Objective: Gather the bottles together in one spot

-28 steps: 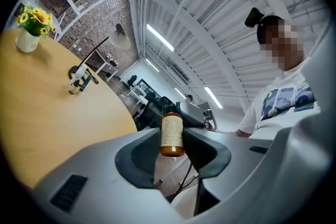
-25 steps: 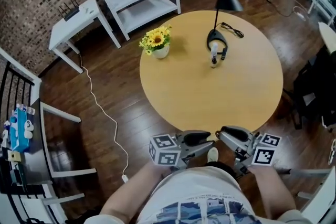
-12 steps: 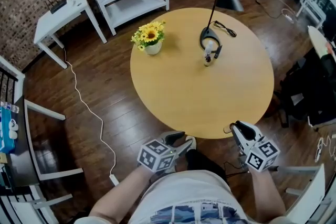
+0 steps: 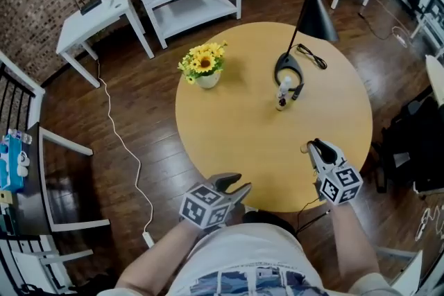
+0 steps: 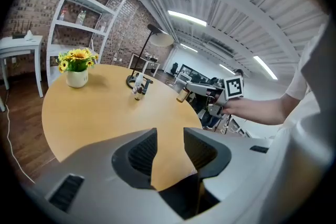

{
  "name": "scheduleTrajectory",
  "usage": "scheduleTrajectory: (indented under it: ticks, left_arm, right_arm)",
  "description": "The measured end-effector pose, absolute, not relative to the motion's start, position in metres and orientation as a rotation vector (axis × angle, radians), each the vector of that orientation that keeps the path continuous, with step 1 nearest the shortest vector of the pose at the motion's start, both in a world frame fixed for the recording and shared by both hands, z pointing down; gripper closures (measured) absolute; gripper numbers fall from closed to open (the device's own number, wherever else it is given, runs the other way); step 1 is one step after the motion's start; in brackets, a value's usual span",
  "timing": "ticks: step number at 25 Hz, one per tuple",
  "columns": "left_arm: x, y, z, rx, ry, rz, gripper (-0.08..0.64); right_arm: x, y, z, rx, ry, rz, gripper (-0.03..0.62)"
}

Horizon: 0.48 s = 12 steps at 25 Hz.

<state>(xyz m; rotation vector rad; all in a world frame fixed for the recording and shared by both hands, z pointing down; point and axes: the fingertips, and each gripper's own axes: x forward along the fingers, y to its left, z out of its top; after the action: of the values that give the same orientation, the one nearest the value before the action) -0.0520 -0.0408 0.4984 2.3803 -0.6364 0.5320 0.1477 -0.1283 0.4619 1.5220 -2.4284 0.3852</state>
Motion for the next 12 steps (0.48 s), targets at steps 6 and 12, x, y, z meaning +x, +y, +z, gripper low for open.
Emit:
scheduleTrajectory:
  ticks: [6, 12]
  left_arm:
    - [-0.026, -0.073, 0.498, 2.338, -0.693, 0.556, 0.416]
    - [-0.01, -0.093, 0.513, 2.241, -0.759, 0.612, 0.416]
  right_arm:
    - [0.177, -0.219, 0.509, 1.472, -2.408, 0.384, 0.526]
    - [0.196, -0.3, 0.57, 1.45, -2.379, 0.398, 0.526]
